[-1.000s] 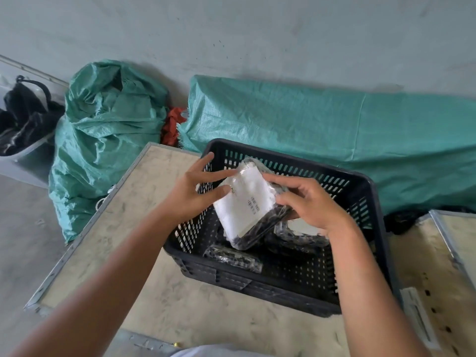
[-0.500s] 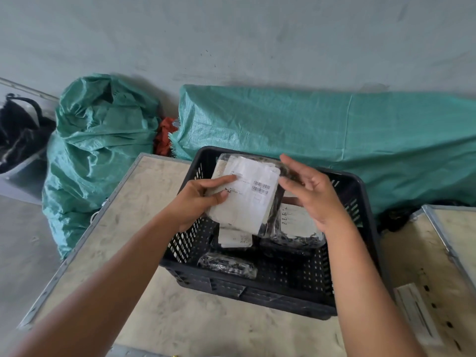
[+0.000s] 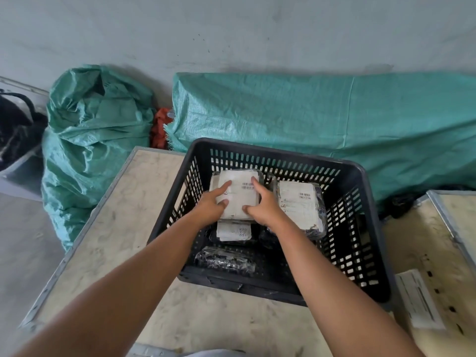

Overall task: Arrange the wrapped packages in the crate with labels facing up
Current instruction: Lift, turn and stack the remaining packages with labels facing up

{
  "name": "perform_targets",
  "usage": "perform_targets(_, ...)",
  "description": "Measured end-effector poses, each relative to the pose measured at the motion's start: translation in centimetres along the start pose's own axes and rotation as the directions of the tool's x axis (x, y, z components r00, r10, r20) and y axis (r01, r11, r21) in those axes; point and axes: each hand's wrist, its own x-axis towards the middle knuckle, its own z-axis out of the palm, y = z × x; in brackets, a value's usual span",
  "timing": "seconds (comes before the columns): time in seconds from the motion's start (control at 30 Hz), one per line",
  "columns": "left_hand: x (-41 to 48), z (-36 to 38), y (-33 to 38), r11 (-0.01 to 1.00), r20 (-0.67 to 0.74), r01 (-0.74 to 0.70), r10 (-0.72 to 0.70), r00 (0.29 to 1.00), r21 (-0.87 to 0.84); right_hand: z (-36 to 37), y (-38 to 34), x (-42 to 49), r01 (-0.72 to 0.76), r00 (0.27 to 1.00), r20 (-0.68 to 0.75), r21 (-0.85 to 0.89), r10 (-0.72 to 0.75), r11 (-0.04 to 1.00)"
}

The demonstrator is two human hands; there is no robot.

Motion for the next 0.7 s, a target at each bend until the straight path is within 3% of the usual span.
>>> perform_targets(0.2, 0.8, 0.6, -2.7, 0.95, 0.219, 0.097, -0.167, 0.961, 0.297, 1.5, 2.5, 0.9, -0.068, 0.998, -0.011, -0.133, 0.067, 0.989)
perform_targets(0.33, 1.7, 1.3, -3.4, 0.907, 0.231, 0.057, -0.166, 0.959, 0.418, 2.2, 3.0, 1.1, -0.129, 0.992, -0.013, -0.196, 0.129, 0.972)
perform_targets(0.47, 2.1, 1.5, -4.3, 0.91, 0.266, 0.062, -0.184, 0.946, 0.409, 2.7, 3.9, 0.9, -0.149, 0.987, 0.035, -0.205, 0.16, 0.967)
perform_targets(0.7, 2.5, 1.8, -4.8, 0.897, 0.239, 0.014, -0.132, 0.962, 0.442, 3.2, 4.1, 1.1, -0.131, 0.991, -0.013, -0.2, 0.131, 0.971)
